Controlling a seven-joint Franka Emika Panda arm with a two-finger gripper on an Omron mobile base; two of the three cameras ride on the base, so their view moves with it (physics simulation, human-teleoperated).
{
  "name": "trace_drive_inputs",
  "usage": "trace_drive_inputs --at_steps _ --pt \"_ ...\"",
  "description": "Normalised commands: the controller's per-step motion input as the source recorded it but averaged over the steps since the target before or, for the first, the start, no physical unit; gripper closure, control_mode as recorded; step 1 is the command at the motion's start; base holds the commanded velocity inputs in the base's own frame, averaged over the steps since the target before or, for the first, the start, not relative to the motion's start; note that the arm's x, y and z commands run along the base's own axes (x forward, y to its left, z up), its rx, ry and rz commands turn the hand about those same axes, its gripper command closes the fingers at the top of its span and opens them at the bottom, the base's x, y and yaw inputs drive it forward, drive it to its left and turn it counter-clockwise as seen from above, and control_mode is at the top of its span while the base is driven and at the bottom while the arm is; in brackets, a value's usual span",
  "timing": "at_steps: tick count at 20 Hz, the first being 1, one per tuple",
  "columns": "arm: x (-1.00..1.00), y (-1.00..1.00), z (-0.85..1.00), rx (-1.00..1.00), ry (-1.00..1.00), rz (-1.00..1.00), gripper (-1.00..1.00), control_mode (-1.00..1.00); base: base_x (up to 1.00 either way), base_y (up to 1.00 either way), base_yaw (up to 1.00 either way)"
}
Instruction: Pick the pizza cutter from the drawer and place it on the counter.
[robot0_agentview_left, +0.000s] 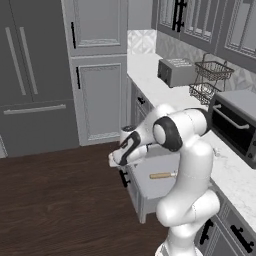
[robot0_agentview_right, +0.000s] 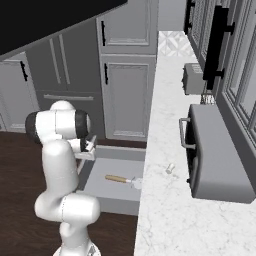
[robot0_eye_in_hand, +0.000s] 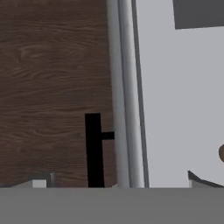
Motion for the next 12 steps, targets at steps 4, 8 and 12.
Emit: trace_drive_inputs --at_steps 4,8,12 --pt "-0.01 1.00 0.41 0.05 -0.04 -0.05 -1.00 -1.00 0.00 0.00 0.00" --pt "-0.01 0.81 0.95 0.00 -0.03 -0.01 -1.00 -1.00 0.00 0.00 0.00" --pt "-0.04 0.01 1.00 0.00 -0.05 0.00 -1.00 -1.00 0.00 0.00 0.00"
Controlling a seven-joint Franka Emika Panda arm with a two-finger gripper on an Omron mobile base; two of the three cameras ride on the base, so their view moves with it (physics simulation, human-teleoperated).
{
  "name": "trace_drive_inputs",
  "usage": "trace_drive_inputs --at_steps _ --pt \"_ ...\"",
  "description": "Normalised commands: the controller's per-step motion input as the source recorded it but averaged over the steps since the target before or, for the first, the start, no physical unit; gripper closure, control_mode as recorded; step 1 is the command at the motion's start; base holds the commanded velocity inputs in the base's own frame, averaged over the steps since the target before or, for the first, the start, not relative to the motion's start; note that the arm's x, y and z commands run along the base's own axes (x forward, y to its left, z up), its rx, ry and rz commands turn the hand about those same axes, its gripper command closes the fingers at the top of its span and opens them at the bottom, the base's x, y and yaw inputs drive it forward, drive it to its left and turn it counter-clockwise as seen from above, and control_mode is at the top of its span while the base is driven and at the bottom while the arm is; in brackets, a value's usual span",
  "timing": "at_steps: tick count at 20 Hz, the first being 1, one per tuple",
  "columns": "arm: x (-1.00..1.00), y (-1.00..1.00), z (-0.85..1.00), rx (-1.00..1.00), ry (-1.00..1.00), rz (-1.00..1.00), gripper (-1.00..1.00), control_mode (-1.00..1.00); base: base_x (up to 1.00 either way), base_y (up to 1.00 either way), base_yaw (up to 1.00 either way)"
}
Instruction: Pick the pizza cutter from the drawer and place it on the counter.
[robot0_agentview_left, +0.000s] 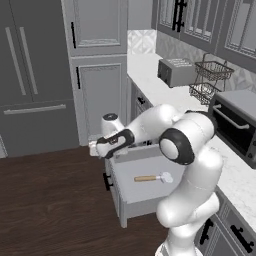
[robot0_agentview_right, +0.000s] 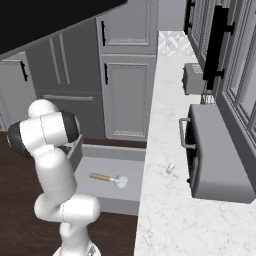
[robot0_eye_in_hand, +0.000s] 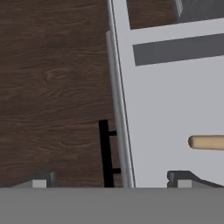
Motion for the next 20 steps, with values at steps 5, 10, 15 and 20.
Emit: trace_drive_inputs --at_steps 5,10,15,20 --pt "-0.25 -0.73 0.98 0.00 0.05 -0.09 -1.00 -1.00 0.00 0.00 0.00" --pt "-0.48 -1.00 0.13 -0.01 0.15 -0.23 -1.00 -1.00 0.00 0.00 0.00" --pt "-0.34 -0.95 0.08 0.00 0.20 -0.32 -1.00 -1.00 0.00 0.00 0.00" --pt "0.26 -0.65 -0.67 0.02 0.20 -0.33 -1.00 -1.00 0.00 0.00 0.00"
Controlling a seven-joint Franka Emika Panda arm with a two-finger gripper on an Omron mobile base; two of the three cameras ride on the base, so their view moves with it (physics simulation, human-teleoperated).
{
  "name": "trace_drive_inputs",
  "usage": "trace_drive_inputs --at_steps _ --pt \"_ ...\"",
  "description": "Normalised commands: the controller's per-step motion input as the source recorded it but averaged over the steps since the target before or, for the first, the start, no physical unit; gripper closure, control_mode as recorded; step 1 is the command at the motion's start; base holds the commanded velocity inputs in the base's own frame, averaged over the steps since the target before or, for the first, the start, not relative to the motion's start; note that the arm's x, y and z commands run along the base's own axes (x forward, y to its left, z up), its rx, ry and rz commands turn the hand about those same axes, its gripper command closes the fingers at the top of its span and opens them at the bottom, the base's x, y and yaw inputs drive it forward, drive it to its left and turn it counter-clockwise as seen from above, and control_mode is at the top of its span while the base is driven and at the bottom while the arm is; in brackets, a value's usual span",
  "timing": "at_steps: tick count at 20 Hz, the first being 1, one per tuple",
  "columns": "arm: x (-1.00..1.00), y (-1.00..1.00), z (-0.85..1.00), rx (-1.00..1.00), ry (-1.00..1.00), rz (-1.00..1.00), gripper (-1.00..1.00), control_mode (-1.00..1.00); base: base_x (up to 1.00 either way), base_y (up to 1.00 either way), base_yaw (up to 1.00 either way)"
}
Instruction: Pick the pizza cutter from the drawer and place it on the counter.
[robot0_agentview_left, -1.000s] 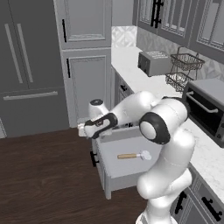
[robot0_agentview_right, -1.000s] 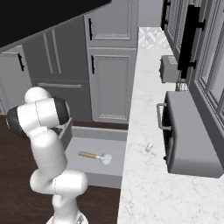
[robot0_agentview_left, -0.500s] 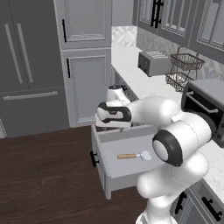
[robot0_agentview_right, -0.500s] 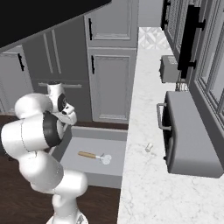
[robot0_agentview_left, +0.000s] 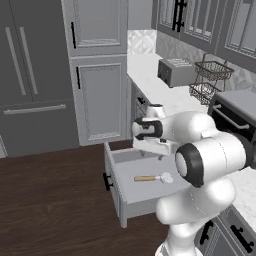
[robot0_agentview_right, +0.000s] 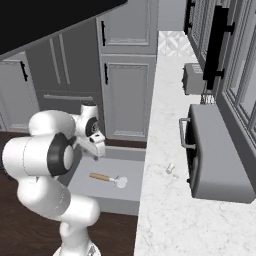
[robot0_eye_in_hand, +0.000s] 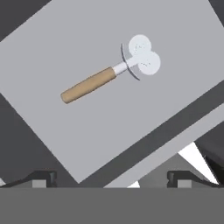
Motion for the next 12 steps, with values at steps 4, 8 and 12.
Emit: trace_drive_inputs --at_steps 4,8,12 --pt "0.33 -0.11 -0.48 0.01 0.30 -0.22 -1.00 -1.00 0.00 0.00 0.00" --pt "0.47 0.00 -0.21 0.00 0.14 -0.13 -1.00 -1.00 0.00 0.00 0.00" --pt "0.06 -0.05 -0.28 0.00 0.01 -0.11 -1.00 -1.00 0.00 0.00 0.00"
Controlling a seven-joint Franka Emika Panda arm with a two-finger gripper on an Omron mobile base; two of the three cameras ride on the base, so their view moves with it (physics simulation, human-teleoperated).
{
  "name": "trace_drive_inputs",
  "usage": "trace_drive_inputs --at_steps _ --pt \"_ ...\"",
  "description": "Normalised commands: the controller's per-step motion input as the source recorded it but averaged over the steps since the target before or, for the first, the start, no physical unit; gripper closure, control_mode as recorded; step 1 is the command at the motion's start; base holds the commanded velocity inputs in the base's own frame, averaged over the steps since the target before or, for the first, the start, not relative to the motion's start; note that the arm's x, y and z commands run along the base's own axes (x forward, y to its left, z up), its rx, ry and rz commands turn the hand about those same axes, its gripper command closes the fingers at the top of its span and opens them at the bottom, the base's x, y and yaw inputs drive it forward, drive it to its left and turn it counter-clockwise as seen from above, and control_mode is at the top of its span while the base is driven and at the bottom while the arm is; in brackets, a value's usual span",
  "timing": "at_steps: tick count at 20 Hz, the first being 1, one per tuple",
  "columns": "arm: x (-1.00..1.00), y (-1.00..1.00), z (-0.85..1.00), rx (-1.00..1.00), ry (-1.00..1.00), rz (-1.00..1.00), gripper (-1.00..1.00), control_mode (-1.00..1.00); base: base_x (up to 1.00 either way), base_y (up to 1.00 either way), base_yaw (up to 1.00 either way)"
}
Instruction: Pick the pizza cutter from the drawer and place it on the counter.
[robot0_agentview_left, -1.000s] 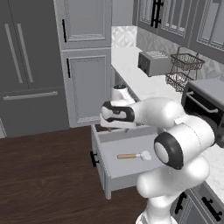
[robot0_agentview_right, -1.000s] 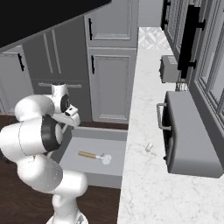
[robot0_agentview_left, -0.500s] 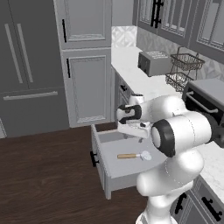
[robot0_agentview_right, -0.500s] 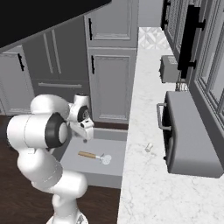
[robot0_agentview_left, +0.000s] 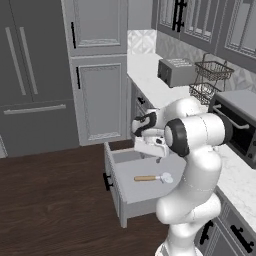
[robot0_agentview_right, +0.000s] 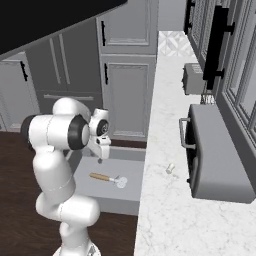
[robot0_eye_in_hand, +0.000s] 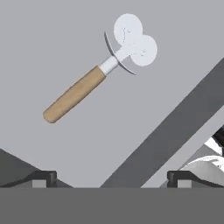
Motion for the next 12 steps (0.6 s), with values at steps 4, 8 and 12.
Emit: trace_drive_inputs --at_steps 4,8,12 --pt "0.02 -0.02 -0.72 0.00 -0.13 -0.08 -1.00 -1.00 0.00 0.00 0.00" --pt "0.05 0.00 -0.69 0.00 -0.19 -0.05 -1.00 -1.00 0.00 0.00 0.00" --pt "0.35 0.00 -0.61 0.00 -0.18 -0.09 -1.00 -1.00 0.00 0.00 0.00"
